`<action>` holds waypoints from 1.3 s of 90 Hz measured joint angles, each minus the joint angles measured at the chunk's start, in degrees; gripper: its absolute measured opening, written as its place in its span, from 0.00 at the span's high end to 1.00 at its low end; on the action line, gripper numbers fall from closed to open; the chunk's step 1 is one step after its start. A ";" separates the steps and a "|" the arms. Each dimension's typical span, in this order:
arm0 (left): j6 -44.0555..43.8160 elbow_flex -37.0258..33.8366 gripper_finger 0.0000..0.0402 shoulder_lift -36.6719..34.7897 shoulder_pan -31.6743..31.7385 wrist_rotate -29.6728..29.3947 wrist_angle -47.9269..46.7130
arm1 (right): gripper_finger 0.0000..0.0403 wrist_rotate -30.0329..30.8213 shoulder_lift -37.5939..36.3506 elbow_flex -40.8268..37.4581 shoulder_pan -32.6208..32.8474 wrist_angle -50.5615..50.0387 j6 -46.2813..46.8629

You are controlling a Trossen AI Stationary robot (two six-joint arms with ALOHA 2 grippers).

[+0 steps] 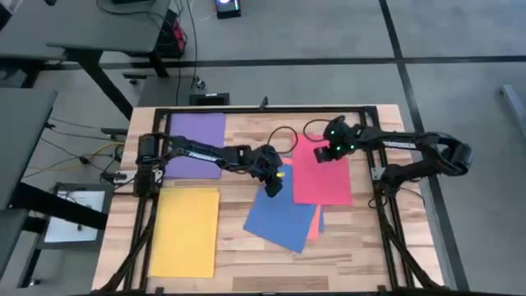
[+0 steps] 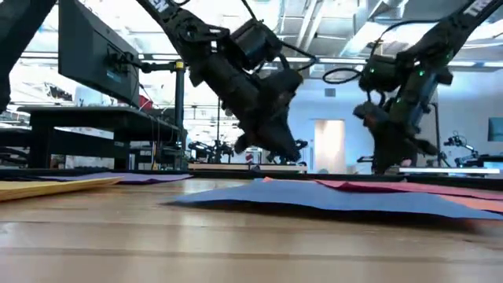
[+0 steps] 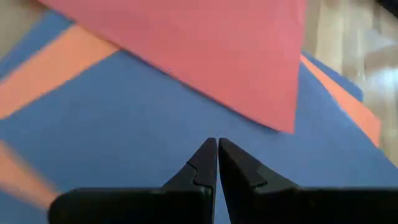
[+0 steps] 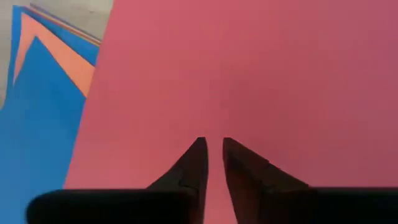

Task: Organize paper
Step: Move the pink paper to the top right of the table

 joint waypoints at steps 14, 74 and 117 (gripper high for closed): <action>-1.59 -0.09 1.00 3.85 0.12 0.03 -0.85 | 0.99 2.43 5.06 -0.05 -0.79 1.84 -0.86; -1.25 0.07 1.00 4.80 -0.30 -0.33 -3.81 | 1.00 6.95 4.69 0.11 -22.77 1.33 -35.48; -1.49 -0.04 1.00 4.88 -0.32 0.72 -3.61 | 1.00 6.73 5.21 0.00 -26.07 9.42 -34.62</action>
